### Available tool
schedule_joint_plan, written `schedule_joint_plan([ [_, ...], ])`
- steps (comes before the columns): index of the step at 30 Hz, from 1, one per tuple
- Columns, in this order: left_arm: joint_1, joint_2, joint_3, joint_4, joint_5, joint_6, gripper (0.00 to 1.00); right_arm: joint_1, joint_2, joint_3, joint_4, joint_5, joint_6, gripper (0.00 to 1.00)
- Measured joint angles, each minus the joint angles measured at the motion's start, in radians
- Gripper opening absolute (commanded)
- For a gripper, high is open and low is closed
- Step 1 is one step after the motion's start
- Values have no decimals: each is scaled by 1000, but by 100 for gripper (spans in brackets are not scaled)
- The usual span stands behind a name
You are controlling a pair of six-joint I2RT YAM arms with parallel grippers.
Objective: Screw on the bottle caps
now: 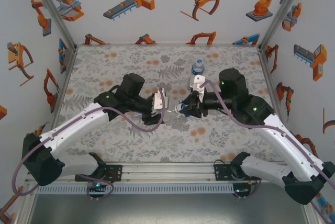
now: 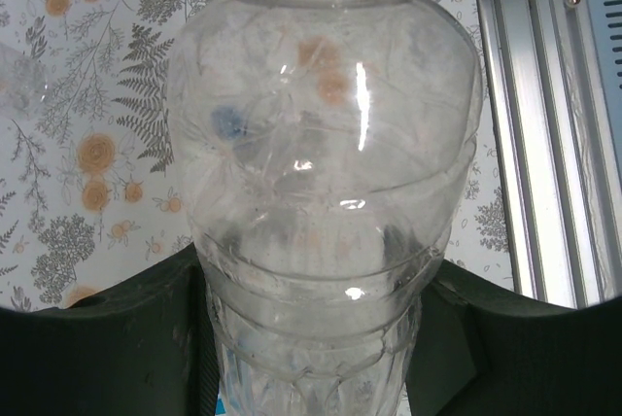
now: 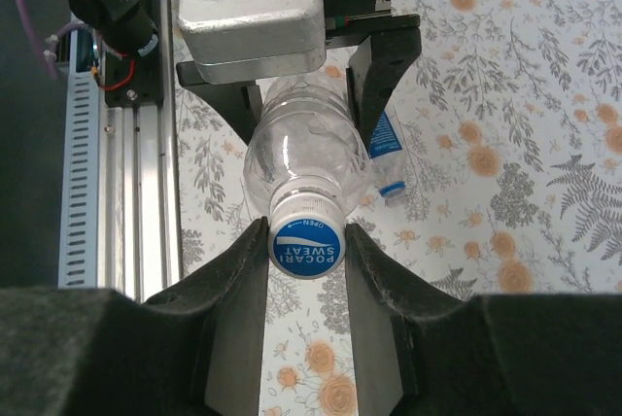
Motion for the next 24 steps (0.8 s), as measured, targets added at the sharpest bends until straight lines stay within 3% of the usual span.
schedule_joint_plan([
  [14,0,19,13,-3,0,-34,0,24,-2,2,-5,87,5,0],
  [19,2,19,13,-6,-10,-34,0,24,-3,-23,40,127,186,0],
  [24,5,15,-3,-9,-42,-32,0,24,-6,-77,104,208,512,0],
])
